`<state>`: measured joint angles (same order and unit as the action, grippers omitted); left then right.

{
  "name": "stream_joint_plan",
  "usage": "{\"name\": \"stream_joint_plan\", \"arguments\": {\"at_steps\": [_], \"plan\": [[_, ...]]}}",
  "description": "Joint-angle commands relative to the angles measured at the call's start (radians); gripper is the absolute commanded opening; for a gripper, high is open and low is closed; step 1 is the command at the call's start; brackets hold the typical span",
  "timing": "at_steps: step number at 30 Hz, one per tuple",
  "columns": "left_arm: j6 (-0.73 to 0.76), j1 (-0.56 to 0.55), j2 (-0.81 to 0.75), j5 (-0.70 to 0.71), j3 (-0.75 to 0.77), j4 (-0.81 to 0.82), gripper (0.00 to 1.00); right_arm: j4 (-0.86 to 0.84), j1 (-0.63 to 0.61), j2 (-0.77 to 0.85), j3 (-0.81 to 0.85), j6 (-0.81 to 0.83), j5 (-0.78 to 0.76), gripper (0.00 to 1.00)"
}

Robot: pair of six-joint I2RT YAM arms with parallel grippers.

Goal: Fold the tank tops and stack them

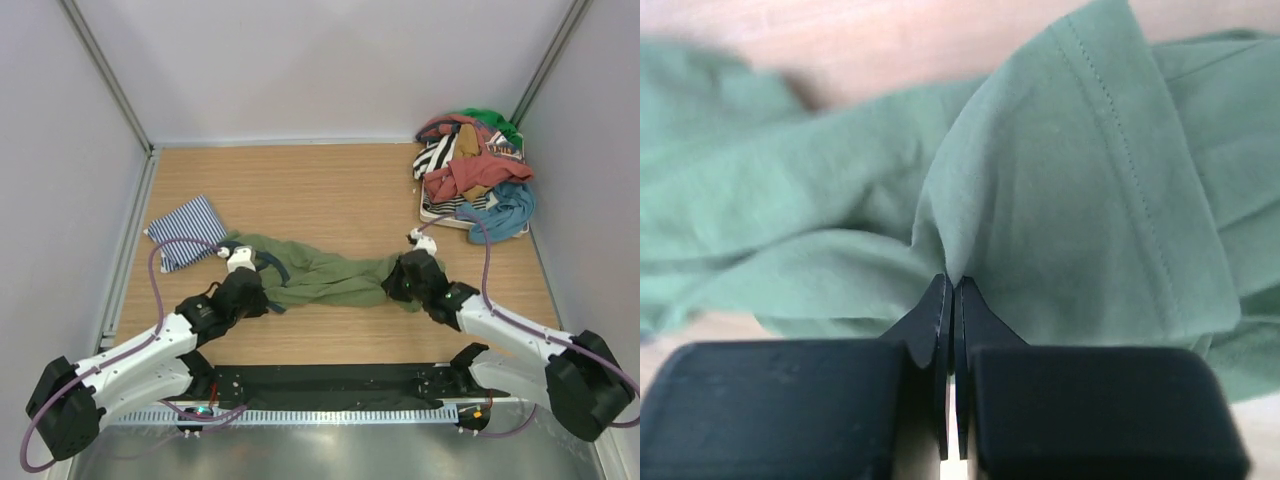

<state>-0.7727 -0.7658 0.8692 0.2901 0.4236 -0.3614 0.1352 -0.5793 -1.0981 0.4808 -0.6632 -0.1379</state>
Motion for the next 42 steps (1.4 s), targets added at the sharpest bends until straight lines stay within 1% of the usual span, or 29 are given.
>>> {"name": "stream_joint_plan", "arguments": {"at_steps": [1,3,4,6,8,10,11,12,13,14,16,17,18,19,20,21,22,23,24,27,29,30,34,35,36,39,40,41,42], "plan": [[0.03,-0.003,0.008,0.102,0.067,-0.043,0.0,-0.031,-0.083,0.125,-0.157,-0.156,-0.052,0.04],[0.035,-0.001,0.033,0.132,0.089,-0.069,0.0,-0.008,-0.132,0.183,-0.191,-0.196,-0.063,0.04],[0.033,0.0,0.059,0.162,0.11,-0.08,0.0,0.022,-0.148,0.235,-0.202,-0.205,-0.072,0.04],[0.026,0.019,0.08,0.191,0.129,-0.108,0.0,0.041,-0.166,0.286,-0.22,-0.213,-0.081,0.04],[0.026,0.069,0.097,0.184,0.144,-0.1,0.0,0.055,-0.183,0.334,-0.225,-0.204,-0.066,0.04],[0.033,0.13,0.103,0.144,0.155,-0.082,0.0,0.029,-0.192,0.334,-0.223,-0.17,-0.028,0.01],[0.048,0.207,0.109,0.073,0.156,-0.055,0.0,0.012,-0.208,0.311,-0.222,-0.161,-0.01,0.02],[0.056,0.244,0.117,0.031,0.162,-0.042,0.0,-0.015,-0.223,0.29,-0.223,-0.148,0.054,0.01],[0.061,0.276,0.125,0.005,0.176,-0.034,0.0,-0.073,-0.247,0.268,-0.225,-0.138,0.054,0.02],[0.067,0.319,0.132,-0.023,0.187,-0.025,0.0,-0.094,-0.336,0.247,-0.222,-0.144,0.029,0.02],[0.087,0.348,0.154,-0.016,0.219,-0.033,0.0,-0.167,-0.442,0.166,-0.208,-0.147,-0.053,0.04],[0.093,0.358,0.166,-0.005,0.228,-0.037,0.0,-0.178,-0.538,0.094,-0.196,-0.151,-0.087,0.06],[0.093,0.37,0.169,-0.008,0.236,-0.037,0.0,-0.192,-0.591,0.06,-0.18,-0.15,-0.113,0.09],[0.09,0.385,0.174,-0.015,0.239,-0.034,0.0,-0.21,-0.637,0.023,-0.145,-0.148,-0.176,0.16],[0.084,0.417,0.178,-0.026,0.234,-0.016,0.0,-0.216,-0.675,-0.008,-0.124,-0.136,-0.202,0.2],[0.079,0.431,0.182,-0.054,0.227,-0.005,0.0,-0.215,-0.744,-0.063,-0.104,-0.125,-0.233,0.26],[0.079,0.447,0.182,-0.058,0.209,0.008,0.0,-0.2,-0.77,-0.083,-0.059,-0.118,-0.286,0.4],[0.078,0.45,0.183,-0.058,0.198,0.027,0.0,-0.191,-0.796,-0.1,-0.038,-0.096,-0.313,0.48],[0.081,0.451,0.188,-0.052,0.184,0.032,0.0,-0.166,-0.823,-0.123,-0.018,-0.09,-0.331,0.58],[0.093,0.453,0.189,-0.045,0.156,0.041,0.0,-0.125,-0.829,-0.132,0.041,-0.05,-0.345,0.65],[0.104,0.453,0.182,-0.031,0.144,0.042,0.0,-0.092,-0.83,-0.118,0.082,-0.023,-0.333,0.67],[0.105,0.454,0.18,-0.025,0.136,0.042,0.0,-0.048,-0.83,-0.114,0.099,-0.019,-0.338,0.68],[0.105,0.462,0.162,-0.006,0.132,0.039,0.0,0.044,-0.829,-0.082,0.168,-0.009,-0.377,0.67],[0.102,0.464,0.162,-0.006,0.13,0.038,0.0,0.066,-0.827,-0.077,0.179,-0.009,-0.415,0.68],[0.101,0.468,0.162,-0.008,0.129,0.038,0.0,0.11,-0.826,-0.075,0.2,-0.006,-0.425,0.62],[0.092,0.482,0.165,-0.011,0.121,0.038,0.0,0.19,-0.798,-0.083,0.241,-0.006,-0.46,0.61],[0.09,0.487,0.166,-0.012,0.118,0.042,0.0,0.195,-0.789,-0.082,0.243,0.0,-0.454,0.65],[0.087,0.491,0.165,-0.022,0.115,0.044,0.0,0.198,-0.75,-0.088,0.245,0.007,-0.439,0.7],[0.085,0.499,0.165,-0.028,0.11,0.048,0.0,0.192,-0.72,-0.098,0.246,0.029,-0.36,0.76]]}}
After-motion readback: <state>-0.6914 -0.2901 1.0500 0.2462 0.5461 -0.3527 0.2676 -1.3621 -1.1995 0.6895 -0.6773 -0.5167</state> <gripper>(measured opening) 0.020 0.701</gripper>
